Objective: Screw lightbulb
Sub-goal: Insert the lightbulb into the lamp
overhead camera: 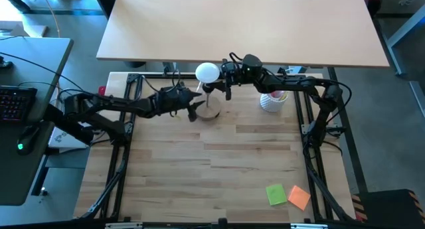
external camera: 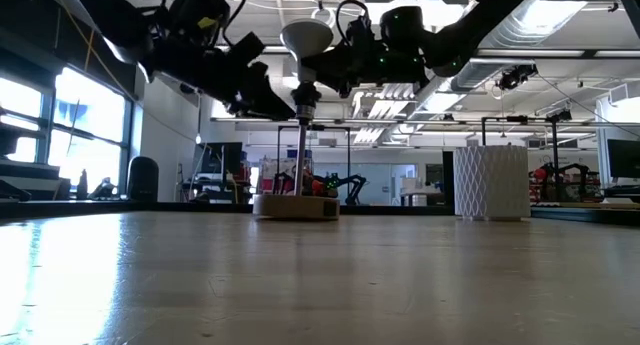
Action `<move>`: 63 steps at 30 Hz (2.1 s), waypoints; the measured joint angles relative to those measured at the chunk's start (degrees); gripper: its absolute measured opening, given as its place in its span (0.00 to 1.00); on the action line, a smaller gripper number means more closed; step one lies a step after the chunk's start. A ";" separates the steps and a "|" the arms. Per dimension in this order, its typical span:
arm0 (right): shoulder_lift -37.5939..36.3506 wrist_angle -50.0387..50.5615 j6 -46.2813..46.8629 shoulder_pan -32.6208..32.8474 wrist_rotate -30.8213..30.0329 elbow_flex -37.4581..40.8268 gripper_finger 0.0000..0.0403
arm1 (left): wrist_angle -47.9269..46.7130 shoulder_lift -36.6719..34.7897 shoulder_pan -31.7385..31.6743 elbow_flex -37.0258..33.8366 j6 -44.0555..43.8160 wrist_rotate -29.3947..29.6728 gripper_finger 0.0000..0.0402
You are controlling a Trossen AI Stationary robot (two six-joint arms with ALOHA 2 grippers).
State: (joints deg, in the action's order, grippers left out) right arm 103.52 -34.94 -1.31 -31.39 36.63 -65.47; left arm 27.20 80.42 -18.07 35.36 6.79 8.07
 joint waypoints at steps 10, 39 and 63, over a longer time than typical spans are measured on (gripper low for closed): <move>-0.04 -0.04 0.04 0.23 0.51 -0.02 0.38 | 22.98 13.33 -3.56 -0.08 0.07 -6.25 0.47; -0.25 2.34 1.42 2.16 1.66 -0.04 0.40 | 34.51 17.34 0.65 -0.10 -2.28 -3.20 0.35; 0.08 1.39 -1.12 3.90 3.90 0.04 0.59 | 32.93 17.23 2.51 0.08 -3.02 -5.22 0.35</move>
State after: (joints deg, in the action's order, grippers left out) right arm 103.60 -33.55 -2.43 -27.49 40.53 -65.43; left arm 60.13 97.65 -15.56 35.44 3.77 2.85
